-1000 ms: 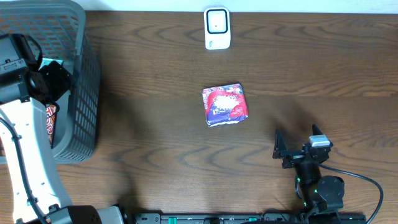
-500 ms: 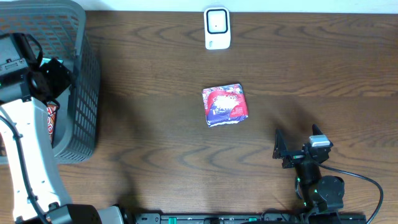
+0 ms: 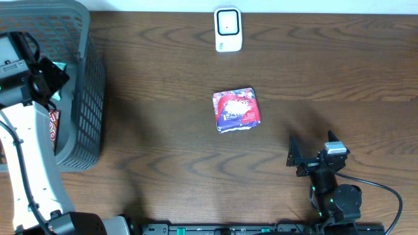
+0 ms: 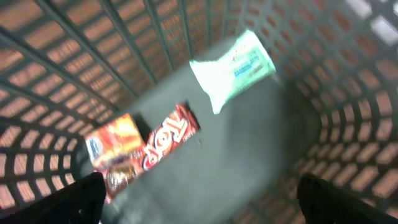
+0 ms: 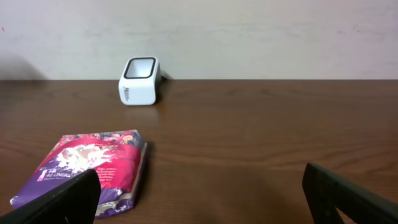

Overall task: Scan the item barcode
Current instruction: 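Return the left gripper into the basket above the green wipes pack, then grasp the mint-green wipes pack with the left gripper and lift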

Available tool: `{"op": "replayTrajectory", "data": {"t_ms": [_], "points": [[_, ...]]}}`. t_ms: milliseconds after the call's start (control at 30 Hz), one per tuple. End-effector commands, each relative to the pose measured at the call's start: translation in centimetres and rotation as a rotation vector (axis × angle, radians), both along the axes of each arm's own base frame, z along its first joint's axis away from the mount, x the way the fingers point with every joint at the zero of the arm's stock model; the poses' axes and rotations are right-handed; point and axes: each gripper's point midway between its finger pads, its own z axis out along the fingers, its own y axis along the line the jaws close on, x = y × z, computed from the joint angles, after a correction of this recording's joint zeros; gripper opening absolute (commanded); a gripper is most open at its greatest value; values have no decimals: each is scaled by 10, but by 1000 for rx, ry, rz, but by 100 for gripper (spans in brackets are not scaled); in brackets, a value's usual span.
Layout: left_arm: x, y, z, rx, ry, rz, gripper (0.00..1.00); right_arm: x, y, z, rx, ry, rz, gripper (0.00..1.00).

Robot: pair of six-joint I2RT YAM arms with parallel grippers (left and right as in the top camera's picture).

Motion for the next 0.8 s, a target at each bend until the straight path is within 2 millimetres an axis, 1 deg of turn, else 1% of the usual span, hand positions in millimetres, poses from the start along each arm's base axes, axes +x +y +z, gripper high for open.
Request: {"op": "replayTrajectory", "data": {"t_ms": [0, 100, 233, 333, 367, 500, 700, 767], "points": [[3, 17, -14, 31, 41, 34, 98, 0, 1, -1, -5, 1, 3, 99], [18, 25, -24, 43, 43, 18, 98, 0, 1, -1, -5, 1, 3, 99], [43, 35, -44, 90, 81, -61, 98, 0, 1, -1, -5, 1, 3, 99], [61, 43, -62, 150, 145, -168, 98, 0, 1, -1, -5, 1, 3, 99], [69, 47, -72, 172, 177, -214, 98, 0, 1, -1, -5, 1, 3, 99], [88, 55, -100, 215, 233, -297, 98, 0, 1, -1, -5, 1, 3, 99], [116, 68, -133, 267, 238, -349, 99, 0, 1, -1, -5, 1, 3, 99], [124, 71, -141, 275, 226, -347, 98, 0, 1, -1, -5, 1, 3, 99]]}}
